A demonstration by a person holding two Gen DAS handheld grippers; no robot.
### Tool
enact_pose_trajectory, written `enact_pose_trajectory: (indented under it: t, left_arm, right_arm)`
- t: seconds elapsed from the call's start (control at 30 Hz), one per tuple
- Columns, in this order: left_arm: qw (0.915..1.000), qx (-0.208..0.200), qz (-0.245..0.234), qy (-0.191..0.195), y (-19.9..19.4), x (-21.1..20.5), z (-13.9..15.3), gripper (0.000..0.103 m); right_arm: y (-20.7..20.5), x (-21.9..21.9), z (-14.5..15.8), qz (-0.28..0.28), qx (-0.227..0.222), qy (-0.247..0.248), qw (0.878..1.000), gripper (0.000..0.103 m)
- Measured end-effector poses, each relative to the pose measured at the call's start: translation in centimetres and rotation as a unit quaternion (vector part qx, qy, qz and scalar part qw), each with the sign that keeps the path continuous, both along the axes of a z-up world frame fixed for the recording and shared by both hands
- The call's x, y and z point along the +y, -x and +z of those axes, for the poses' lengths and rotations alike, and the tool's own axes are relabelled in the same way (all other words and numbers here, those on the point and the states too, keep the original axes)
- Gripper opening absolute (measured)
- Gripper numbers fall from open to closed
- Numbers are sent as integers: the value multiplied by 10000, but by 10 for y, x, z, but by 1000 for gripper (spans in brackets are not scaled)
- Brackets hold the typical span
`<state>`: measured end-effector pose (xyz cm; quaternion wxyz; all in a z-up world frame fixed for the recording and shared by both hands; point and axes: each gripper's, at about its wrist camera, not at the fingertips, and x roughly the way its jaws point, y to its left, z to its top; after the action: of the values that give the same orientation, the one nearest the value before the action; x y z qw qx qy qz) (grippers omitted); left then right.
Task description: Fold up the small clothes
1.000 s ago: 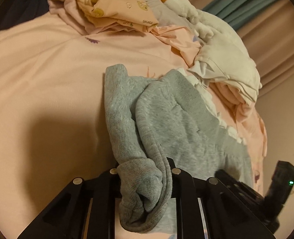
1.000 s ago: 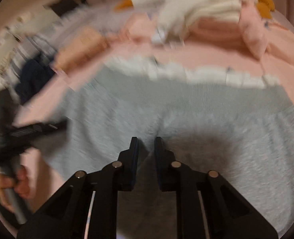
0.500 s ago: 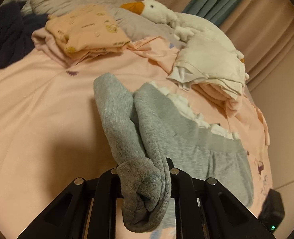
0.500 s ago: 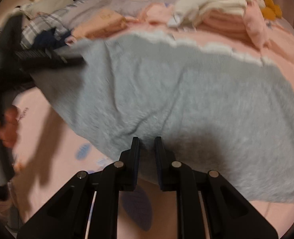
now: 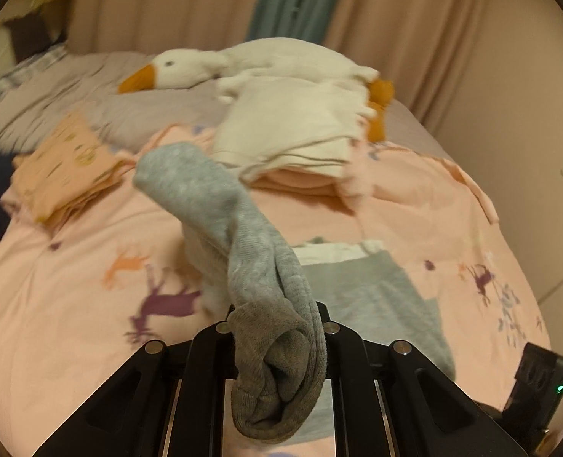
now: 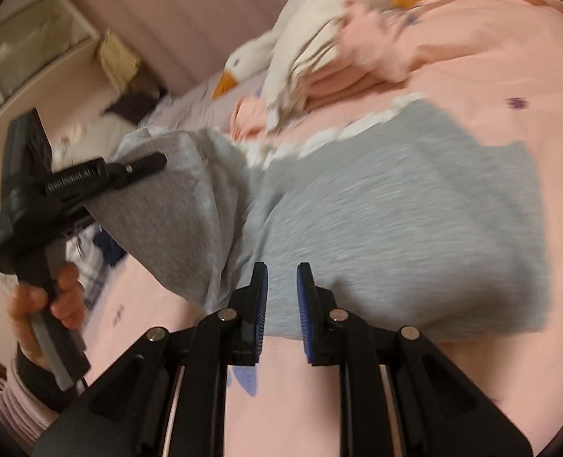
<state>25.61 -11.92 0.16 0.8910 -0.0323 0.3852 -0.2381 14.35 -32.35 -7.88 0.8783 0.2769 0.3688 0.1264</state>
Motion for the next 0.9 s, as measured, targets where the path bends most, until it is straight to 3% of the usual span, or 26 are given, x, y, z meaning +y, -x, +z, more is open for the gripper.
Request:
enact_pose_trajectory:
  t: [0.3, 0.5, 0.57, 0.6, 0.67, 0.7, 0.73, 0.9]
  left_arm:
    - [9959, -137, -798, -408, 34, -97, -6, 11]
    - [9896, 102, -1096, -924, 44, -157, -46, 11]
    - [9873, 352, -1137, -1051, 43, -169, -62, 13]
    - [9859, 518, -1169, -1079, 43, -172, -67, 18]
    - [9832, 786, -1305, -1000, 44, -173, -75, 37]
    - [9816, 906, -1417, -902, 45, -173, -76, 53]
    - [9812, 959, -1490, -770, 47, -170, -75, 59]
    - [9837, 736, -1583, -429, 58, -154, -50, 59]
  right_arm:
    - [47, -68, -5, -717, -116, -447, 9964, 18]
    - [65, -102, -19, -1104, -13, -715, 9913, 18]
    - [70, -110, -22, -1177, 1, -797, 9898, 23]
    - [74, -113, -24, -1221, 24, -843, 9889, 27]
    - [80, -117, -25, -1256, 57, -925, 9877, 31]
    - [81, -119, -27, -1257, 55, -976, 9872, 32]
    - [82, -121, -28, -1269, 57, -1034, 9865, 33]
    - [82, -127, -32, -1356, -12, -1506, 9792, 40]
